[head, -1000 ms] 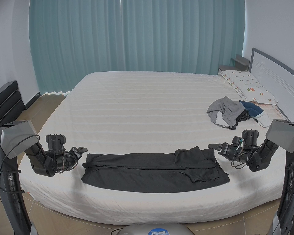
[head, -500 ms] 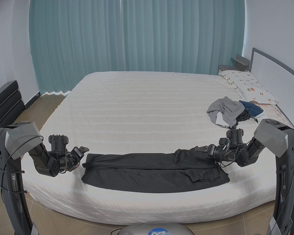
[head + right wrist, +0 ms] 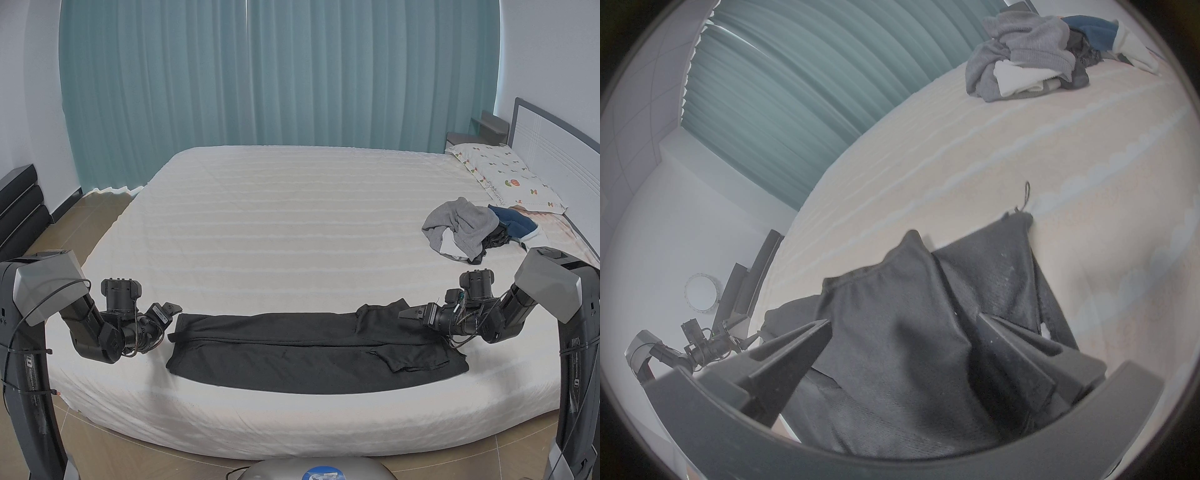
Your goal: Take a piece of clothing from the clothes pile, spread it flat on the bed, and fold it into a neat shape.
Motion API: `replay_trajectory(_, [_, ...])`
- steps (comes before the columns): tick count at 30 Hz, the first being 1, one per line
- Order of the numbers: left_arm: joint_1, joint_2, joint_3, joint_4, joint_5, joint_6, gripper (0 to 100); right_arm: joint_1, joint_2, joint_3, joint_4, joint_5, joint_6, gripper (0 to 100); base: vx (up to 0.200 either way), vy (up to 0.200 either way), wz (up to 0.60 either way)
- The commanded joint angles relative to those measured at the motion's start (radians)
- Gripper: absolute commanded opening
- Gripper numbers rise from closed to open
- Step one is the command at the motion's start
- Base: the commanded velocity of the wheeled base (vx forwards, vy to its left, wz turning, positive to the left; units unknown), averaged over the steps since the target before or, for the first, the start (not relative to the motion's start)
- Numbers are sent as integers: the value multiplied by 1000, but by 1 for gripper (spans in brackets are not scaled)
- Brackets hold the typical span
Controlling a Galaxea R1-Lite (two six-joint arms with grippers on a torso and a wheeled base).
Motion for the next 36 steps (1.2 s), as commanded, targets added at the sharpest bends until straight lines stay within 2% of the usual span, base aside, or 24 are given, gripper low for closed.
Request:
replay_trajectory(1, [-2, 9, -2, 0, 2, 0, 100, 0, 7, -4, -1, -9, -3, 0, 0, 0, 0])
replay_trajectory(6, [-2, 9, -2, 0, 2, 0, 100, -11, -24, 16, -6, -24, -1, 0, 0, 0, 0])
replay_trajectory(13, [-2, 7, 5, 0, 4, 1, 100, -40, -110, 100, -6, 5, -3, 0, 0, 0, 0])
replay_trajectory(21, [-2, -2, 34, 0, 4, 3, 100, -60, -155, 198, -11, 42, -60, 0, 0, 0, 0])
replay_trajectory(27, [-2, -3, 56, 1, 4, 6, 100, -68, -156, 232, -12, 42, -81, 0, 0, 0, 0])
replay_trajectory(28, [-2, -5, 60, 3, 2, 6, 100, -68, -155, 237, -11, 42, -90, 100, 0, 0, 0])
replay_trajectory(36, [-28, -19, 56, 10, 4, 4, 100, -66, -207, 269, -12, 39, -66, 100, 0, 0, 0])
